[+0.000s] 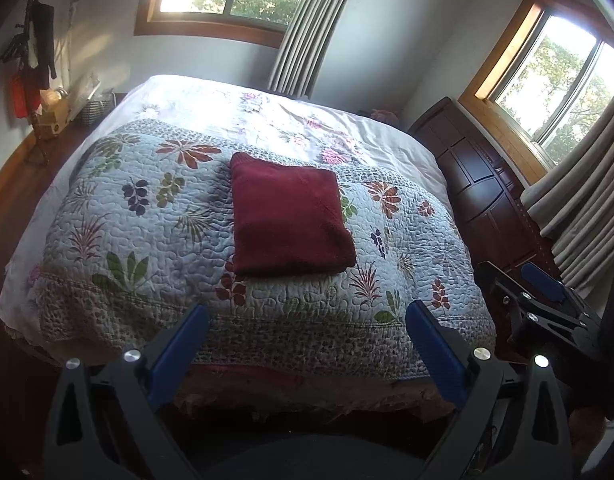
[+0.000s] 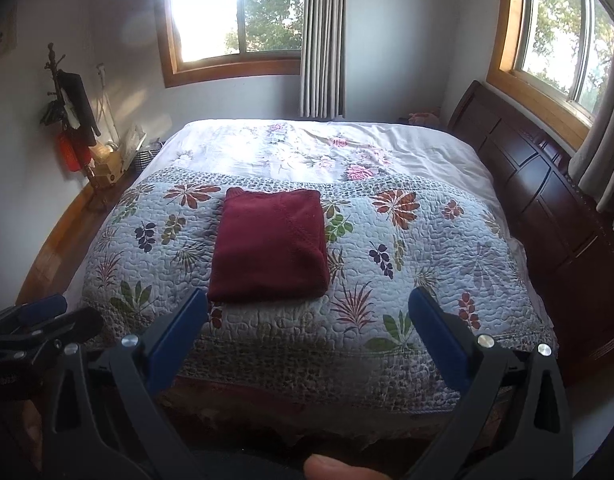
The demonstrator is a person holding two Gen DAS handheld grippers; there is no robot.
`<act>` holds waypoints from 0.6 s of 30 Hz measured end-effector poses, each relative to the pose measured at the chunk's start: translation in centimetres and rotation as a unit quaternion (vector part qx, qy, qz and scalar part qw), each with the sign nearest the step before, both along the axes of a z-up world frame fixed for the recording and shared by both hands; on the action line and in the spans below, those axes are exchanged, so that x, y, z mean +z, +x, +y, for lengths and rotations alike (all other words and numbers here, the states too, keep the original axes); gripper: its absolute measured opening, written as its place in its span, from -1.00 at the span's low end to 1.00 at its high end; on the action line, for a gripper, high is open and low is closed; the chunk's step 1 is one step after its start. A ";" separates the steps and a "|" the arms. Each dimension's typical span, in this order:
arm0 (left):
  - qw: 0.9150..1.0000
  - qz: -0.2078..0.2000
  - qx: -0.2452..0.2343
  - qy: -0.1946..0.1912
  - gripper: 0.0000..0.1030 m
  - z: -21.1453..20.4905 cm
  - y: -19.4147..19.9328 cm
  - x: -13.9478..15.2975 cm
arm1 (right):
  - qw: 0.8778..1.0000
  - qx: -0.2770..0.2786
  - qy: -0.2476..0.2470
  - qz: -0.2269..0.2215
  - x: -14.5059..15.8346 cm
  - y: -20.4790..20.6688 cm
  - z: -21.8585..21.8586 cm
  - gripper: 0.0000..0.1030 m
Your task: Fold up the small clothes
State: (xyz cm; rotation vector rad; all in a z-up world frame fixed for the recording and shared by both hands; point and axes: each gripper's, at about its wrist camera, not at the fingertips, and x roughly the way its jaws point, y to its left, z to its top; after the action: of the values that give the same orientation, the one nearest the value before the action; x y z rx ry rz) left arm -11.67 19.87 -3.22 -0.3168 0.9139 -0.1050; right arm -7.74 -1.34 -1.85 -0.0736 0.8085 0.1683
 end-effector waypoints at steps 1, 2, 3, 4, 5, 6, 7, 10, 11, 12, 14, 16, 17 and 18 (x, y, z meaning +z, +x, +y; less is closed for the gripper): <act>1.000 0.000 0.000 0.000 0.92 0.1 -0.1 0.0 | 1.000 0.001 0.000 0.000 0.0 0.0 0.1 0.94; 1.000 0.000 0.000 0.000 0.92 0.1 -0.1 0.0 | 1.000 0.002 0.000 0.000 0.0 0.0 0.2 0.94; 1.000 0.000 0.000 0.000 0.92 0.0 -0.2 0.1 | 1.000 0.002 0.000 0.000 0.0 -0.1 0.2 0.94; 1.000 0.001 0.000 0.000 0.92 0.0 -0.2 0.0 | 1.000 0.003 0.001 -0.001 0.0 -0.1 0.2 0.94; 1.000 0.000 0.000 0.000 0.92 -0.1 -0.2 0.0 | 1.000 0.004 0.000 -0.001 0.1 -0.1 0.3 0.94; 1.000 0.001 0.000 0.000 0.92 -0.1 -0.2 0.0 | 1.000 0.005 0.000 -0.001 0.1 -0.1 0.3 0.94; 1.000 0.001 0.000 -0.001 0.92 -0.2 -0.3 0.0 | 1.000 0.005 -0.001 -0.001 0.1 -0.1 0.4 0.94; 1.000 0.005 -0.003 -0.005 0.92 -0.2 -0.3 -0.2 | 1.000 0.007 -0.002 -0.001 0.1 -0.1 0.4 0.94; 1.000 0.005 -0.005 -0.006 0.92 -0.2 -0.2 -0.2 | 1.000 0.007 -0.003 -0.001 0.1 -0.1 0.3 0.94; 1.000 0.005 -0.006 -0.005 0.92 -0.2 -0.2 -0.1 | 1.000 0.006 -0.005 -0.002 0.1 -0.1 0.2 0.94; 1.000 0.003 -0.007 -0.005 0.92 -0.2 -0.2 0.0 | 1.000 0.007 -0.009 -0.004 0.1 -0.1 0.3 0.94; 1.000 0.002 -0.006 -0.006 0.92 -0.2 -0.1 0.1 | 1.000 0.007 -0.009 -0.006 0.1 -0.2 0.3 0.94; 1.000 0.002 -0.006 -0.006 0.92 -0.2 -0.1 0.0 | 1.000 0.007 -0.010 -0.006 0.1 -0.2 0.3 0.94; 1.000 0.002 -0.007 -0.005 0.92 -0.2 -0.1 0.1 | 1.000 0.007 -0.012 -0.008 0.0 -0.2 0.4 0.94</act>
State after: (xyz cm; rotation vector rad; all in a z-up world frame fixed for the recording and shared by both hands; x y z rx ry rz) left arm -11.72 19.67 -3.15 -0.3211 0.9193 -0.1219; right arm -7.99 -0.96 -1.81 -0.1025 0.7948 0.1719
